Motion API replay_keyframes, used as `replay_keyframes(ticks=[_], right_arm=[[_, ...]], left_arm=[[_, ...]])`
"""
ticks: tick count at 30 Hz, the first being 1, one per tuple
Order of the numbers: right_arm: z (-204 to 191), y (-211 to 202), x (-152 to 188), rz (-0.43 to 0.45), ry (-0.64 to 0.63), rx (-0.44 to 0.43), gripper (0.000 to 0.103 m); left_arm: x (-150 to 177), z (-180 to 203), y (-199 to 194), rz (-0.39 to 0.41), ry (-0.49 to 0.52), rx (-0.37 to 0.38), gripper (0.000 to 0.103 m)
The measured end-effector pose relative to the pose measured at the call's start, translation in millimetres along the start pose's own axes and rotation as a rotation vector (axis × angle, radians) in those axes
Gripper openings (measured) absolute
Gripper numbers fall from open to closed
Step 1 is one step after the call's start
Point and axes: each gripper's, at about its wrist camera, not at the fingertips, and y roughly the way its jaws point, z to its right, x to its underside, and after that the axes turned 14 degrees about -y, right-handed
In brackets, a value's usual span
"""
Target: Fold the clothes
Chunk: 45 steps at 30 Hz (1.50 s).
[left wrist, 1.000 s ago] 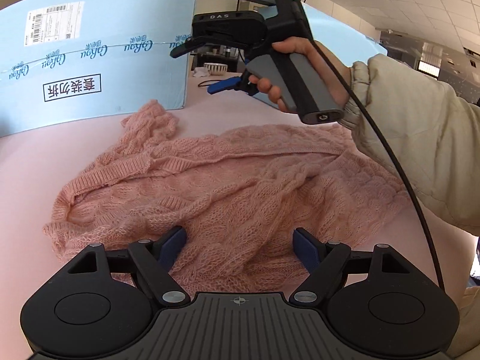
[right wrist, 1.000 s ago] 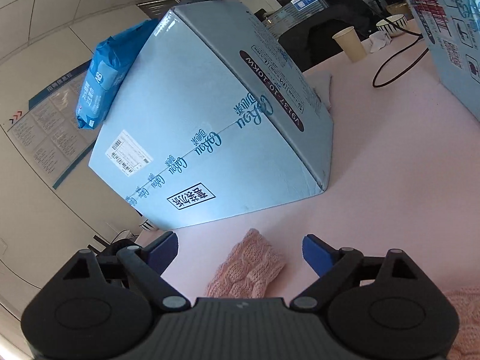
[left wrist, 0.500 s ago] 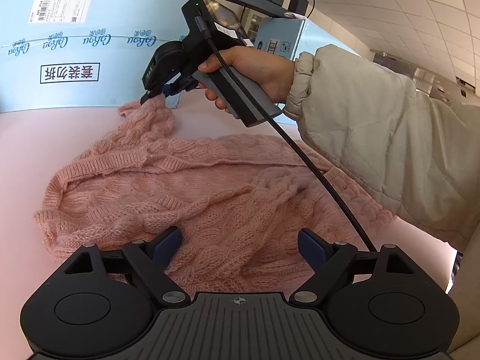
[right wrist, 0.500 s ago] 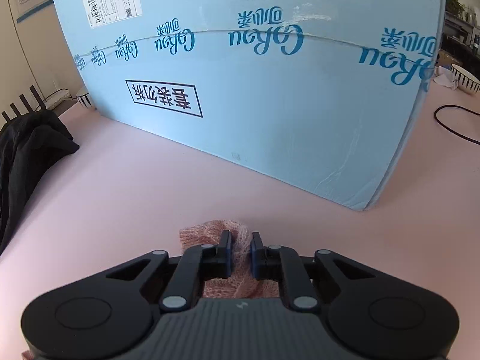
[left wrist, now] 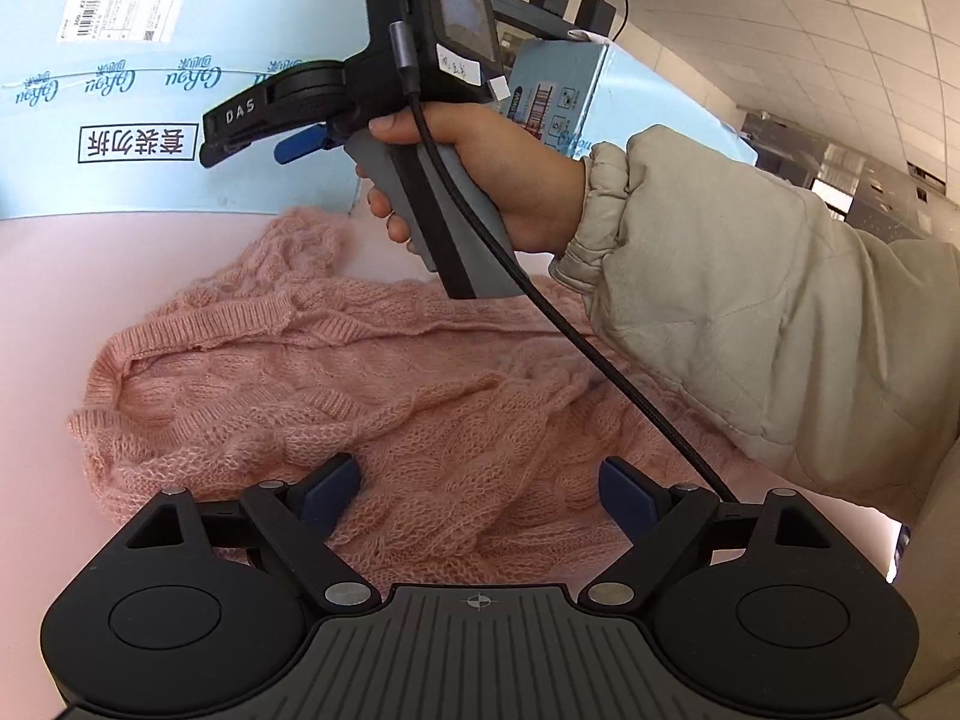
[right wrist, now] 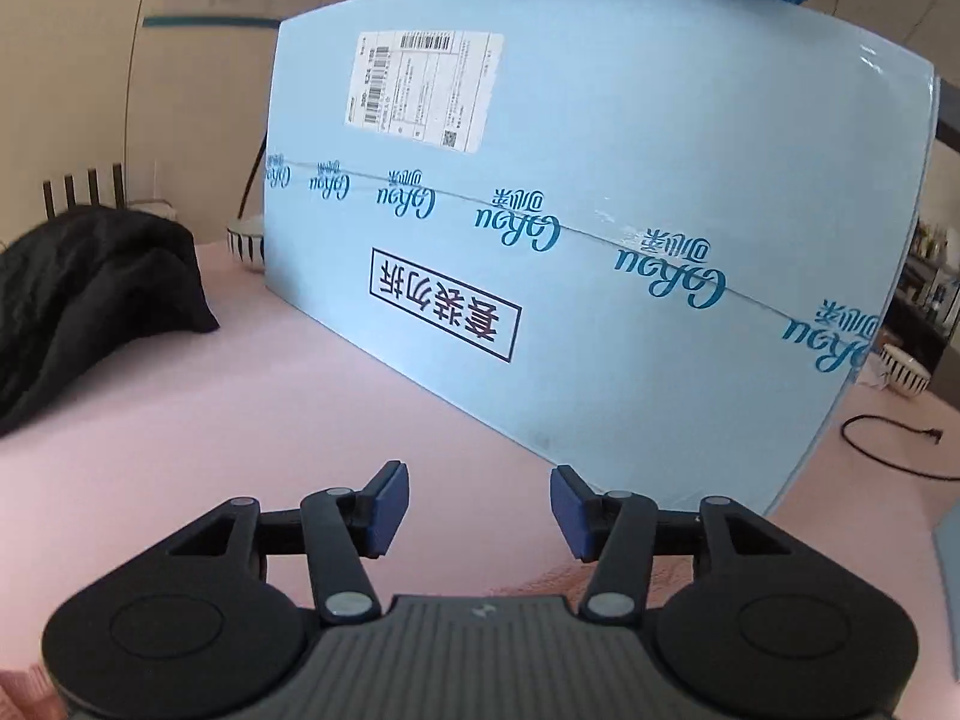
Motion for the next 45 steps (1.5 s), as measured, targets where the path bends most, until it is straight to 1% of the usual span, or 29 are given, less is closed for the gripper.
replay_keyframes(ticks=[1,2,4,7,9,10,11,12,13,15,16,18,21,23,25,27,29,31,32,33,34,36,40,43,45], right_arm=[[8.0,-4.4,-3.7,0.022,0.05,0.004,0.075],[19.8,-7.5,-8.2,0.022,0.099,0.032,0.084],[38.9,-8.4,-8.9,-0.03,0.146,0.067,0.088],[59.6,-5.6,0.4,-0.11,0.189,0.096,0.086],[71.0,-3.9,14.5,-0.137,0.257,0.12,0.084],[76.8,-3.3,21.9,-0.149,0.295,0.133,0.08],[83.1,-4.4,30.7,-0.159,0.369,0.159,0.077],[89.5,-6.4,40.2,-0.17,0.46,0.193,0.077],[94.0,-7.0,47.2,-0.171,0.523,0.195,0.077],[100.8,-6.9,58.7,-0.164,0.618,0.166,0.079],[100.7,-4.7,58.6,-0.166,0.615,0.161,0.081],[96.0,2.7,52.7,-0.18,0.57,0.171,0.082],[86.1,9.4,45.9,-0.188,0.596,0.23,0.087],[84.1,7.5,48.7,-0.169,0.608,0.223,0.097],[83.3,4.6,52.9,-0.147,0.615,0.206,0.095],[86.2,2.5,56.8,-0.117,0.633,0.158,0.078],[95.2,4.4,64.7,-0.109,0.696,0.07,0.033],[99.3,6.2,71.2,-0.115,0.731,0.032,0.017],[99.7,5.7,73.3,-0.114,0.736,0.023,0.011],[99.4,4.6,75.1,-0.109,0.735,0.017,0.01],[100.7,4.5,77.1,-0.101,0.745,0.0,0.005],[101.9,3.4,82.5,-0.075,0.788,-0.054,0.004],[101.6,-9.0,79.0,0.001,0.755,-0.076,0.003],[99.9,-33.5,68.1,0.096,0.664,-0.097,0.003],[98.8,-57.6,56.8,0.18,0.543,-0.143,0.003]], left_arm=[[0.2,-0.4,-0.4,0.0,-0.003,0.004,0.091],[0.3,-0.6,-0.6,0.0,-0.006,0.007,0.091],[0.7,-1.2,-0.8,0.0,-0.01,0.013,0.091],[0.7,-1.4,-0.9,0.0,-0.012,0.018,0.092],[0.4,-1.4,-0.7,0.0,-0.012,0.019,0.092],[0.1,-1.4,-0.7,0.0,-0.012,0.019,0.092],[-0.1,-1.5,-0.5,-0.001,-0.013,0.02,0.092],[-0.1,-1.5,-0.5,-0.001,-0.013,0.02,0.092],[0.1,-1.2,-0.6,-0.001,-0.013,0.02,0.092],[-0.6,-1.0,-0.3,-0.002,-0.013,0.021,0.093],[-0.4,-0.8,-0.3,-0.002,-0.013,0.022,0.093],[-0.1,-0.5,-0.6,-0.003,-0.013,0.021,0.093],[-0.2,-0.9,-0.8,-0.002,-0.017,0.023,0.093],[-0.1,-1.4,-0.7,-0.001,-0.018,0.024,0.093],[0.2,-1.3,-0.8,-0.001,-0.017,0.024,0.093],[0.3,-1.4,-1.0,-0.001,-0.018,0.025,0.093],[0.3,-1.6,-1.1,-0.001,-0.019,0.026,0.093],[0.2,-1.7,-1.0,-0.001,-0.019,0.027,0.093],[0.2,-1.7,-1.0,-0.001,-0.019,0.027,0.093],[0.0,-1.8,-1.2,-0.001,-0.02,0.028,0.093],[-0.1,-1.9,-1.2,-0.001,-0.021,0.028,0.093],[-0.3,-2.0,-1.4,-0.001,-0.023,0.03,0.093],[-1.1,-2.8,-1.6,0.0,-0.027,0.033,0.093],[-1.3,-3.2,-1.4,0.0,-0.028,0.034,0.093],[-1.4,-3.5,-1.0,0.0,-0.028,0.034,0.093]])
